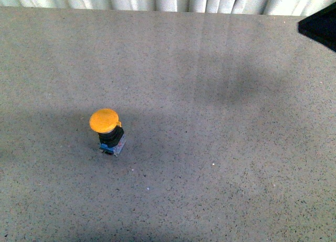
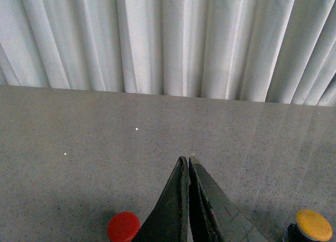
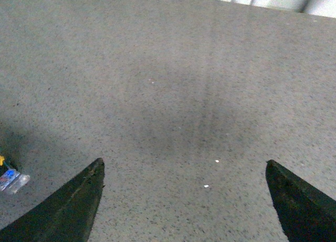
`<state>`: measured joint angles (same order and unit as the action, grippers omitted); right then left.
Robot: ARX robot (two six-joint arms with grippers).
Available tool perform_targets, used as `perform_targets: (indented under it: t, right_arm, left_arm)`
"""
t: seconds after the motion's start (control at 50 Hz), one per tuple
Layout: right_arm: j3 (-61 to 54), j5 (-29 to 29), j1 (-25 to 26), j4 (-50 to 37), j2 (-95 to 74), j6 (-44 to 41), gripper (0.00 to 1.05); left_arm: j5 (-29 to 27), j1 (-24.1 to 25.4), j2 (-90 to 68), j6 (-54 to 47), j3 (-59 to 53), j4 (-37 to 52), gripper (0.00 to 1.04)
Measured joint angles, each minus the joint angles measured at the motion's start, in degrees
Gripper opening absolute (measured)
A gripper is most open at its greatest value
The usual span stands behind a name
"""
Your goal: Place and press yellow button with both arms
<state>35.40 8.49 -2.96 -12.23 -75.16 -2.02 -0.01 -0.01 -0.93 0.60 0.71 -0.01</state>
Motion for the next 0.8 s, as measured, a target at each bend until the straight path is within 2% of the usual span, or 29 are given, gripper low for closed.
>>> perform_targets:
  t: [0.04, 0.1, 0.14, 0.24, 0.36, 0.56, 0.8]
  right_arm:
    - [-1.51, 0.28, 1.88, 0.61, 2.86, 0.33, 0.97]
    - [-9.38, -6.71, 2.64, -16.28, 7.3, 1.09, 0.84]
    - [-13.2, -8.04, 2.8, -23.56, 9.68, 1.22, 0.77]
    - [-18.05, -8.46, 2.97, -31.32, 14.16, 1.29, 0.61]
    - [-22.97, -8.48, 2.97, -31.54, 18.4, 1.4, 0.34]
    - [-27.12, -8.46, 2.97, -29.64, 24.57, 1.38, 0.01]
    - [-30.8, -8.48, 2.97, -25.11, 32.5, 1.6, 0.01]
  left_arm:
    - [0.0, 0.0, 0.0, 0.0, 0.0, 0.0, 0.01]
    - [0.02, 0.0, 0.0, 0.0, 0.0, 0.0, 0.01]
    - [0.02, 0.0, 0.0, 0.0, 0.0, -0.02, 0.01]
    - [0.02, 0.0, 0.0, -0.02, 0.0, 0.0, 0.01]
    - [0.02, 0.0, 0.0, -0.02, 0.0, 0.0, 0.01]
    - [0.02, 0.0, 0.0, 0.0, 0.0, 0.0, 0.01]
    - [0.02, 0.0, 0.0, 0.0, 0.0, 0.0, 0.01]
